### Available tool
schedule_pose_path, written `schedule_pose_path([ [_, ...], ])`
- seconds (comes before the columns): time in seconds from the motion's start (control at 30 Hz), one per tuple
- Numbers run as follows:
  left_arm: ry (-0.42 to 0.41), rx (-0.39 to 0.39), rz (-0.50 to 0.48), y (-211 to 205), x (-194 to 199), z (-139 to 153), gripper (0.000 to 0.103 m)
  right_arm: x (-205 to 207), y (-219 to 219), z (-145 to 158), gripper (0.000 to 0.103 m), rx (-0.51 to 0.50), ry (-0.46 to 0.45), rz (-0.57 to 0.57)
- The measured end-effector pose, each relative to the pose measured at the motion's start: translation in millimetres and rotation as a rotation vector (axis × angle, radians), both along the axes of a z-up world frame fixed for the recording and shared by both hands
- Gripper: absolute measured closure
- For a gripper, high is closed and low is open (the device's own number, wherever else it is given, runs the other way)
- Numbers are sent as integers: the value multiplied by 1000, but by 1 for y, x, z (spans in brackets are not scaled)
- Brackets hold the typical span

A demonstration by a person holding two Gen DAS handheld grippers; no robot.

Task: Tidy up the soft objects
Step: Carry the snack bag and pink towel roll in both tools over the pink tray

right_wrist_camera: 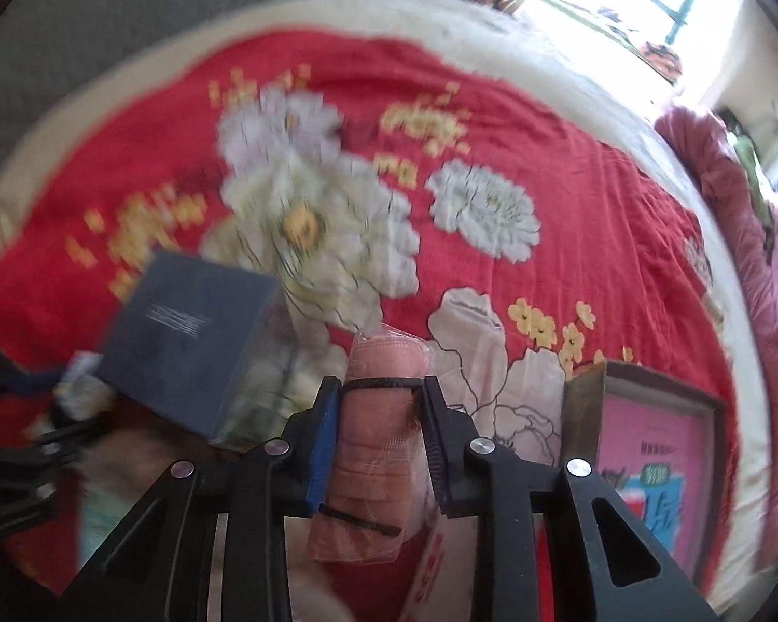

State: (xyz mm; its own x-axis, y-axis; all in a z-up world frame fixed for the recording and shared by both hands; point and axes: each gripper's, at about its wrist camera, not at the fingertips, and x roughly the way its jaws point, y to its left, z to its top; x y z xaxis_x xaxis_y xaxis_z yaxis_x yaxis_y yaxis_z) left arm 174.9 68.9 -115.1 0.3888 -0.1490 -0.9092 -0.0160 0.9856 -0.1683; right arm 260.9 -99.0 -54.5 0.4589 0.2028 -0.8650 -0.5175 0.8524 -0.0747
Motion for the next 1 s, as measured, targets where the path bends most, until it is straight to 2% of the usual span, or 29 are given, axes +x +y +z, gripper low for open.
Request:
schedule_pose_path([
  [0.2,-16,6,3,0,-4,4,70,-47,-21,39,72,174,-48,-64],
  [0.4,-60,9,19,5,-18,25,70,-87,-39,54,72,279,-59,-138],
  [0.63,-127,8,0,-3,-40,66,70,-116,-57,71,72,319,-83,-178],
  [1.0,-263,26,-125,-70,-69,149,70,-160,-120,118,72,365,-174,-309],
])
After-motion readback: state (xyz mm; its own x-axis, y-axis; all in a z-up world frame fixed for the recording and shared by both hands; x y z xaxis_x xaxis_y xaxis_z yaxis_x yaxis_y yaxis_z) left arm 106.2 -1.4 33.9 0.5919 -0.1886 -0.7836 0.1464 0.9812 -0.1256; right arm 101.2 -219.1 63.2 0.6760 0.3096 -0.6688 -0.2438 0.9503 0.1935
